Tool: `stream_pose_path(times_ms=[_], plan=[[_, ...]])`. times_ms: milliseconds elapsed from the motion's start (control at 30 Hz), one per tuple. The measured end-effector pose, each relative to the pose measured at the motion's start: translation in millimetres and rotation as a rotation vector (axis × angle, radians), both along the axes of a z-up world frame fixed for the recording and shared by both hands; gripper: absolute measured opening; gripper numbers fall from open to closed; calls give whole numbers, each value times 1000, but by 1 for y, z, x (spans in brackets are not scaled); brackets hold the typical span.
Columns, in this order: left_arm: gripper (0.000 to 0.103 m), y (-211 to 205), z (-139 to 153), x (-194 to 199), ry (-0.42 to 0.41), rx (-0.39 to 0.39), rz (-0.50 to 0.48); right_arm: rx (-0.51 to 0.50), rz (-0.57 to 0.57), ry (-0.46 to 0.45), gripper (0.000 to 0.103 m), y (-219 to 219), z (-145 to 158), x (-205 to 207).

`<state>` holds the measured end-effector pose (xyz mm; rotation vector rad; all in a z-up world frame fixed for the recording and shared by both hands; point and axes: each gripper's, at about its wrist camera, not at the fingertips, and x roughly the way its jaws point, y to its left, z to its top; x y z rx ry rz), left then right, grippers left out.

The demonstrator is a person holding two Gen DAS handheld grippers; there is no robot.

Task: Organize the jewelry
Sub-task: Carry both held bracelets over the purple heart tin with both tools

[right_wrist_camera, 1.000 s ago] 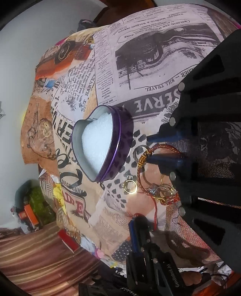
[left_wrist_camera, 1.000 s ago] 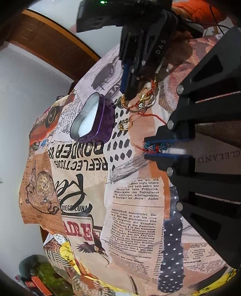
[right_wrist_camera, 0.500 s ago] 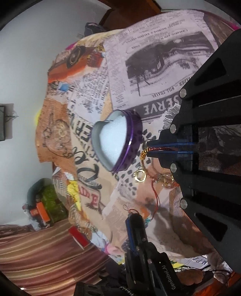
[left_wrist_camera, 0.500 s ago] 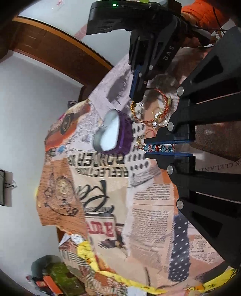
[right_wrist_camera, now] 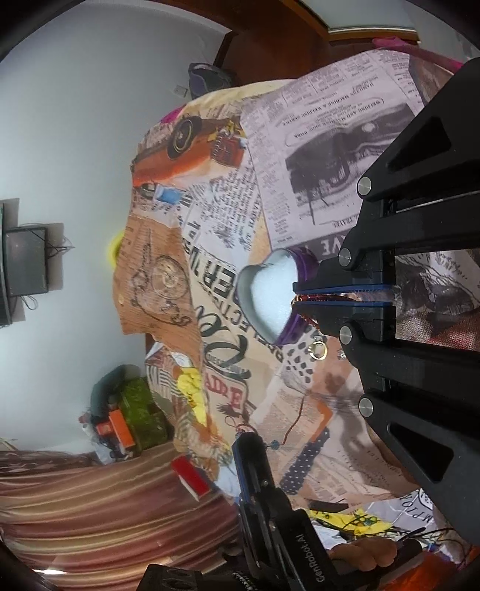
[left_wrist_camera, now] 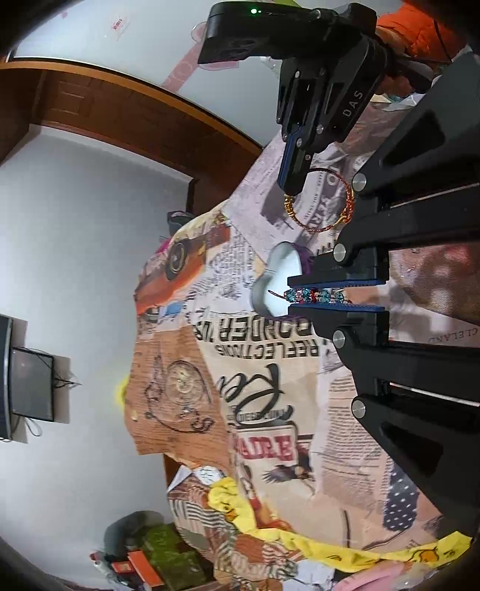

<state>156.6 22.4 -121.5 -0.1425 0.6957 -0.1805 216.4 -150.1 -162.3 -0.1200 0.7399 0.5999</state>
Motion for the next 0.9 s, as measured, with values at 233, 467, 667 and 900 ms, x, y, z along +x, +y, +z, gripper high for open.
stream_pose_path(times_ms=[233,467,667,900], plan=[[6,-1,15,12,-48,19,14,30,-25,-32,3,-5,9,7],[6,-5,25,30,-81,26,11,52,-44,-54,3,-5,15,20],[6,-11,29,49,-107,25,3,77,-51,-50,3,-2,15,37],[6,-14,27,69,-109,9,-19,78,-37,-37,3,5,7,55]])
